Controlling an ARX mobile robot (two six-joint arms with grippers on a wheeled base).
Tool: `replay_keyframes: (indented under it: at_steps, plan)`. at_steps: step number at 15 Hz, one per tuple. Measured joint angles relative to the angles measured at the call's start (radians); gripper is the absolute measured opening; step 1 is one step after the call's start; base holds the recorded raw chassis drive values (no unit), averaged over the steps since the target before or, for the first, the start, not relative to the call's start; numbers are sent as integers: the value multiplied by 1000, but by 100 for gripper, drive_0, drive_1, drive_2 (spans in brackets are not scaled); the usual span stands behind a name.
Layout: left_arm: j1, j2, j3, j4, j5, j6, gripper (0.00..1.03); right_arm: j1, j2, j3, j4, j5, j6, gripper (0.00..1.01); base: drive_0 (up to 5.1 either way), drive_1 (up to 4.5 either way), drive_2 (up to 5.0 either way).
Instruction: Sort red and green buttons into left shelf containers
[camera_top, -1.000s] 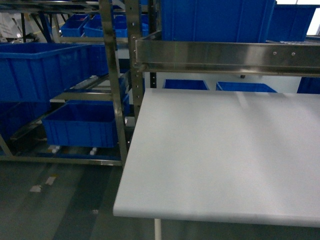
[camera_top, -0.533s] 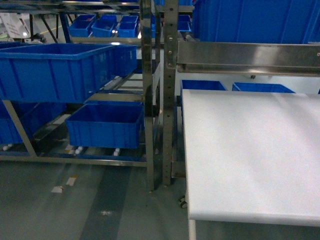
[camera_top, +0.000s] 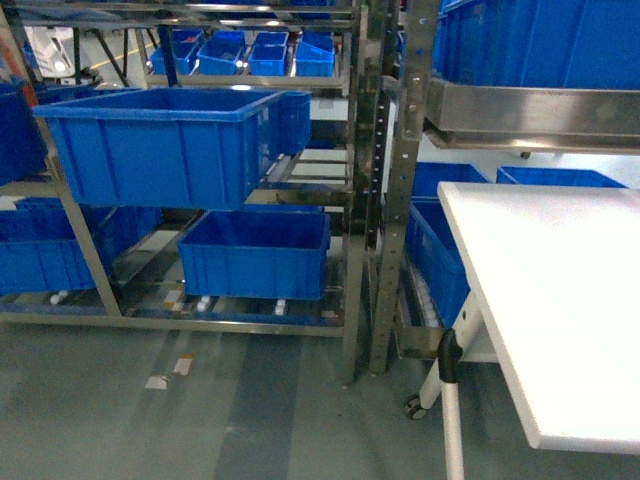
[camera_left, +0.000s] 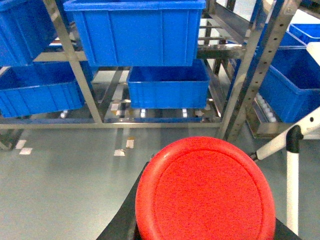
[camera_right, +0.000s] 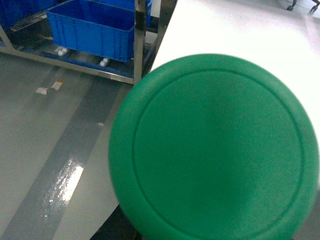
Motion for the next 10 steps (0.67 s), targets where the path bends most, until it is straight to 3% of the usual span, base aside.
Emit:
replay_keyframes:
  at_steps: [10]
  plan:
    - [0,0,0,2,0,0,24,0,0,0,1,0,0,26,-494,242,242]
